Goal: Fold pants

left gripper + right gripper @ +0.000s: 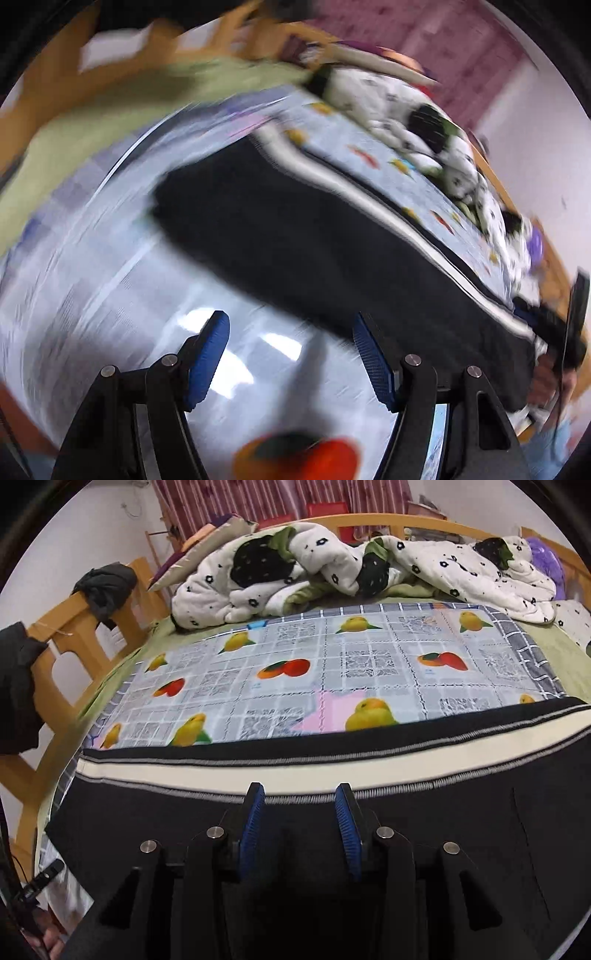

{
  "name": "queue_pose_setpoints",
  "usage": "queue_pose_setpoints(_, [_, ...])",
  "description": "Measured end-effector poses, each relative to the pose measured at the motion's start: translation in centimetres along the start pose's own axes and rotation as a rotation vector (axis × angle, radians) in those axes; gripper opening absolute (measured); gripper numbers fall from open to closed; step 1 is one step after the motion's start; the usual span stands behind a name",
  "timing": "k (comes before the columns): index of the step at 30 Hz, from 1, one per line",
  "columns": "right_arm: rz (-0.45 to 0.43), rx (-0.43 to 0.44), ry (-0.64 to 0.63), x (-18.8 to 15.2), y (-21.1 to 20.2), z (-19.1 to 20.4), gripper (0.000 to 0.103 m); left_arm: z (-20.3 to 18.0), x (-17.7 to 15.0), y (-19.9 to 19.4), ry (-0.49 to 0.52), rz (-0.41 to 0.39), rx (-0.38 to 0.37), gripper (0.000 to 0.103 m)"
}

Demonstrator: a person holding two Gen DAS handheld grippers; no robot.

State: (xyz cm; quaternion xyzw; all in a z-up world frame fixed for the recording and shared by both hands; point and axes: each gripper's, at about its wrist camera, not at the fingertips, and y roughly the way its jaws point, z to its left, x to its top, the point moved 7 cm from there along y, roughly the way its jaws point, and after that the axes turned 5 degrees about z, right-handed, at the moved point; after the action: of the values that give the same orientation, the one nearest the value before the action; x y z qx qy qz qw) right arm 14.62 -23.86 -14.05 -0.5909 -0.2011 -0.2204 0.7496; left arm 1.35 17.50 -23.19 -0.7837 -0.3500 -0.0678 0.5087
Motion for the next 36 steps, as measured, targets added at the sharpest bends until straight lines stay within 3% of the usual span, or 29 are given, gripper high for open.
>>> queue_pose_setpoints(1, [-0.008, -0.010, 0.003, -0.5, -0.6, 0.2, 0.042, 1.0, 0.2, -0.5, -0.041, -0.020, -0.047, 0.066])
queue_pose_setpoints(4, [-0.015, 0.033, 0.055, -1.8, -1.5, 0.5, 0.045, 2.5, 2.1, 0.0, -0.081, -0.006, -0.084, 0.067])
queue_pose_setpoints(8, [0.024, 0.069, 0.073, -2.7, -1.0, 0.9, 0.045, 3.3, 4.5, 1.6, -0.121, -0.023, -0.091, 0.066])
queue_pose_setpoints(13, [0.028, 0.029, 0.044, -3.0, -0.6, 0.9, 0.045, 3.1, 6.6, 3.2, -0.128, -0.044, -0.079, 0.066])
queue_pose_setpoints(15, [0.036, 0.032, 0.045, -3.2, -0.4, 0.7, 0.045, 3.3, 7.3, 3.3, -0.149, -0.061, -0.108, 0.064])
queue_pose_setpoints(17, [0.044, 0.027, 0.049, -3.4, -0.3, 0.2, 0.045, 3.7, 7.5, 3.3, -0.177, -0.067, -0.090, 0.050])
queue_pose_setpoints(19, [0.048, 0.023, 0.045, -3.7, -0.3, -0.1, 0.045, 4.2, 7.4, 3.1, -0.214, -0.073, -0.070, 0.027])
queue_pose_setpoints(21, [0.043, 0.009, 0.036, -3.8, -0.6, -0.8, 0.045, 4.6, 7.5, 2.5, -0.228, -0.102, -0.018, 0.010])
queue_pose_setpoints(23, [0.036, -0.006, 0.029, -4.0, -0.9, -1.6, 0.045, 3.7, 7.8, 1.5, -0.166, -0.148, 0.043, 0.010])
queue_pose_setpoints(25, [0.029, -0.024, 0.030, -4.1, -1.3, -2.8, 0.045, 1.5, 8.2, 0.6, -0.054, -0.194, 0.165, 0.009])
queue_pose_setpoints(28, [0.024, -0.054, 0.041, -4.2, -1.9, -5.1, 0.045, -4.0, 8.7, -1.2, 0.136, -0.287, 0.307, 0.009])
queue_pose_setpoints(32, [-0.008, -0.123, 0.059, -4.3, -3.2, -9.0, 0.045, -12.9, 8.3, -2.9, 0.365, -0.365, 0.336, 0.009])
queue_pose_setpoints(36, [-0.048, -0.221, 0.105, -4.5, -5.1, -14.0, 0.045, -23.4, 5.0, -2.8, 0.595, -0.379, 0.275, 0.009])
